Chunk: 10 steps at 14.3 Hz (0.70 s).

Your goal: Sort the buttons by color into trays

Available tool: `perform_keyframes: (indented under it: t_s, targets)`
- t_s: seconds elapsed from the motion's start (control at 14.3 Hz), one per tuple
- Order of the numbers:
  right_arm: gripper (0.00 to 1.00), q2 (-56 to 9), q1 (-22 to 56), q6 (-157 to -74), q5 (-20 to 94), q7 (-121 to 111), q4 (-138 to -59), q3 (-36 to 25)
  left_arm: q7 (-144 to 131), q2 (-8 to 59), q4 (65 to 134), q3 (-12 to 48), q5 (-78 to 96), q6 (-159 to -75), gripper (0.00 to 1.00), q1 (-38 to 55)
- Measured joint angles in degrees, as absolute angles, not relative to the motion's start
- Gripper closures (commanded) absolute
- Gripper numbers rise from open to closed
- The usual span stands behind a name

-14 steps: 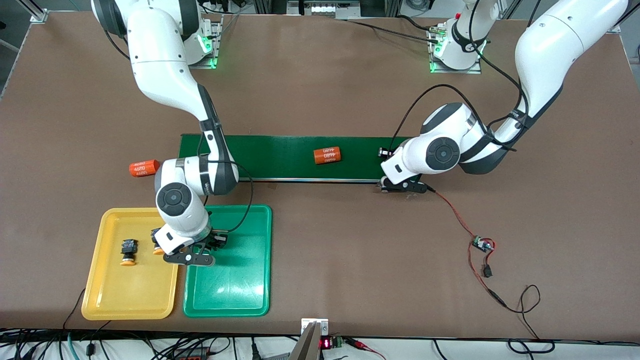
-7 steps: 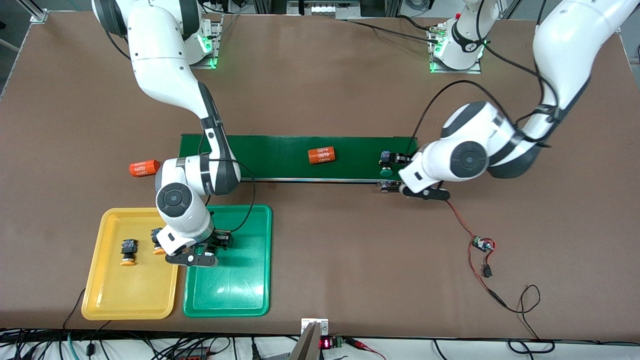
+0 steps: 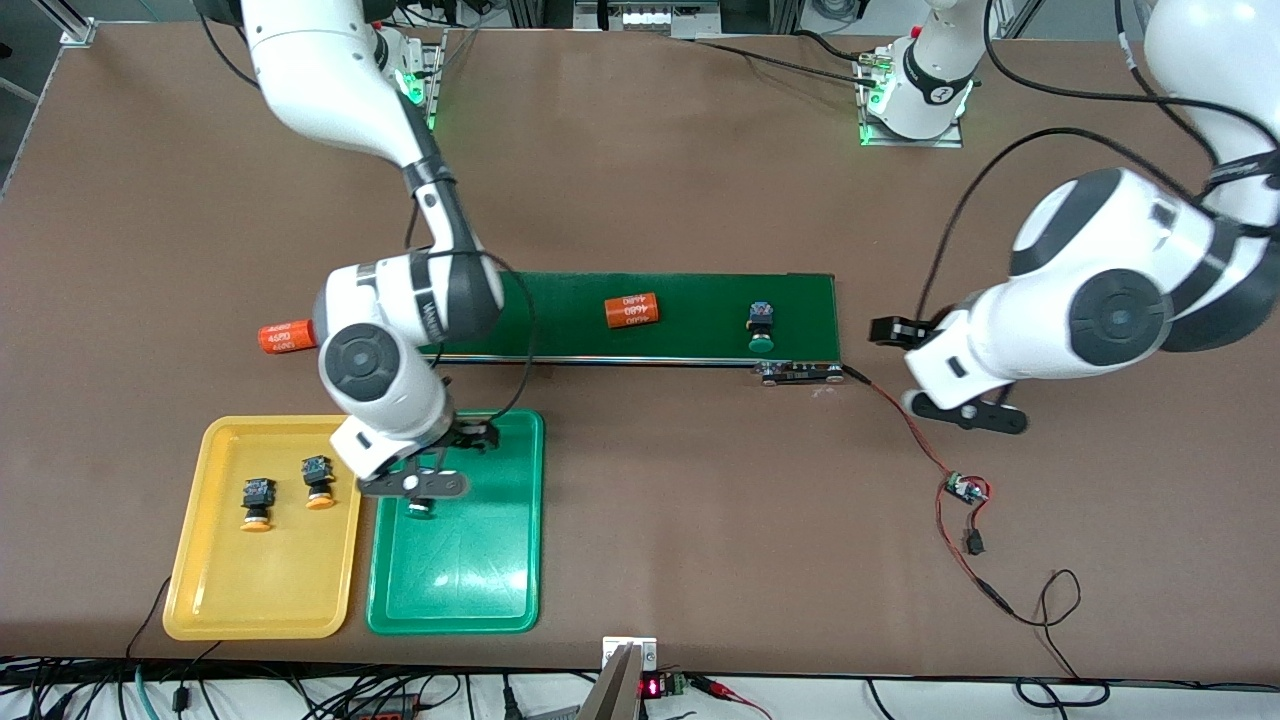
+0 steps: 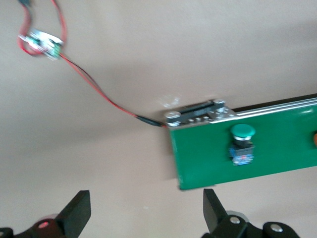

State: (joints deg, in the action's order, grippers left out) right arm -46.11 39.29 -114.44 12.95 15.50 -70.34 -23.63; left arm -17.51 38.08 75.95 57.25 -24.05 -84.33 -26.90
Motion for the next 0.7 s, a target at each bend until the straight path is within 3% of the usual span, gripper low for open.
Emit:
perform_keyframes:
  t_s: [0.42,0.7]
  targets:
    - [0.0,-42.7,47.0,-107.6,13.1,27.0,-70.4,-23.1,0.8,23.3,74.9,25.6,-7.8,-84.9,0.0,-12.6]
    - [0.0,-42.4,54.0,-107.6,13.0,36.8,-70.6,-23.1,3.2,14.6,77.7,11.5,-1.7,-84.7,0.0,-4.7]
